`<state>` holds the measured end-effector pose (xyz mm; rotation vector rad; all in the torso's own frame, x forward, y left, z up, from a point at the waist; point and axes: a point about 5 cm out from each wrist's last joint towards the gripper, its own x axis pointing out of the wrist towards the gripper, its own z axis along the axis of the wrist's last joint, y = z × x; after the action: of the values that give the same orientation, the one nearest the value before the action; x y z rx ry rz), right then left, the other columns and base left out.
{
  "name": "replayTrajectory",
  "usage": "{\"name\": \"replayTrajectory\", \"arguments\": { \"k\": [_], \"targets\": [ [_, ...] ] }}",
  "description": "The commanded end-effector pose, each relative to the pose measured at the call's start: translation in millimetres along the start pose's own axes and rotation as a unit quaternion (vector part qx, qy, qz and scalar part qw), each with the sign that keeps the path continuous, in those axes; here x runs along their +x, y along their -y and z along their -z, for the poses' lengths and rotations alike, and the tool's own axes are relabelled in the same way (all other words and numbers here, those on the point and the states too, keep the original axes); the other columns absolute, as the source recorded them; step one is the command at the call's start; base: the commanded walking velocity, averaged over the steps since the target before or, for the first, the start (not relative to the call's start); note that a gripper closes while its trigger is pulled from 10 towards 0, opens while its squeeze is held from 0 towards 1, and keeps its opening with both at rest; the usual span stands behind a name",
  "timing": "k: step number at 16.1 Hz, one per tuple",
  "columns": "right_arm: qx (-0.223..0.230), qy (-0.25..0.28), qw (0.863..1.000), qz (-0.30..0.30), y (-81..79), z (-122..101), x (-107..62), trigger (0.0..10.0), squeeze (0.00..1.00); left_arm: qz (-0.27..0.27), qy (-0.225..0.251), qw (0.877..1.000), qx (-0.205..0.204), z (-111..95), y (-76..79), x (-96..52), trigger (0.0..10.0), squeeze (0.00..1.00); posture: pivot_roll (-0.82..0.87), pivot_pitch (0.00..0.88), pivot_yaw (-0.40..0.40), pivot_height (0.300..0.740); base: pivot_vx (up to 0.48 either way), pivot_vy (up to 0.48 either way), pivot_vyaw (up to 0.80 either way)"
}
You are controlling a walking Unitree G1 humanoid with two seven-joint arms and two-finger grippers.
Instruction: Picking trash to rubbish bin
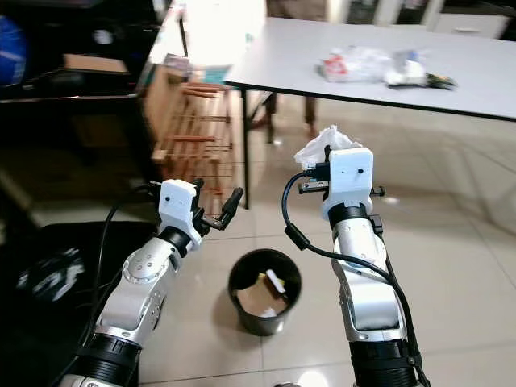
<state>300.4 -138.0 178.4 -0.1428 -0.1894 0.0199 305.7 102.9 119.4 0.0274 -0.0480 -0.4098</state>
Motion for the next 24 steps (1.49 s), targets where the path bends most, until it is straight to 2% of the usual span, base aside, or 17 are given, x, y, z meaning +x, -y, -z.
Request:
{"name": "replayTrajectory", "arguments": {
  "k": [1,13,24],
  "targets": [
    [0.002,-0.003,1.000,0.003,0.2,0.2,-0.5,10.0,0.00,0.005,0.009,1.000,0.000,-5.8,-1.6,1.4,10.0,0.00,-0.01,0.029,0.004,0.740,0.000,0.000,-0.77],
    [0.004,-0.003,1.000,0.002,0.6,1.0,-2.2,10.0,0.00,0.022,0.012,1.000,-0.002,-6.0,2.3,1.0,10.0,0.00,-0.01,0.029,0.006,0.740,0.000,0.000,-0.78],
    [0.000,-0.001,1.000,-0.006,-1.9,0.4,-2.8,10.0,0.00,0.031,0.011,0.999,-0.002,-5.3,3.6,-0.2,10.0,0.00,-0.01,0.031,0.004,0.740,0.409,0.000,0.00]
  ]
}}
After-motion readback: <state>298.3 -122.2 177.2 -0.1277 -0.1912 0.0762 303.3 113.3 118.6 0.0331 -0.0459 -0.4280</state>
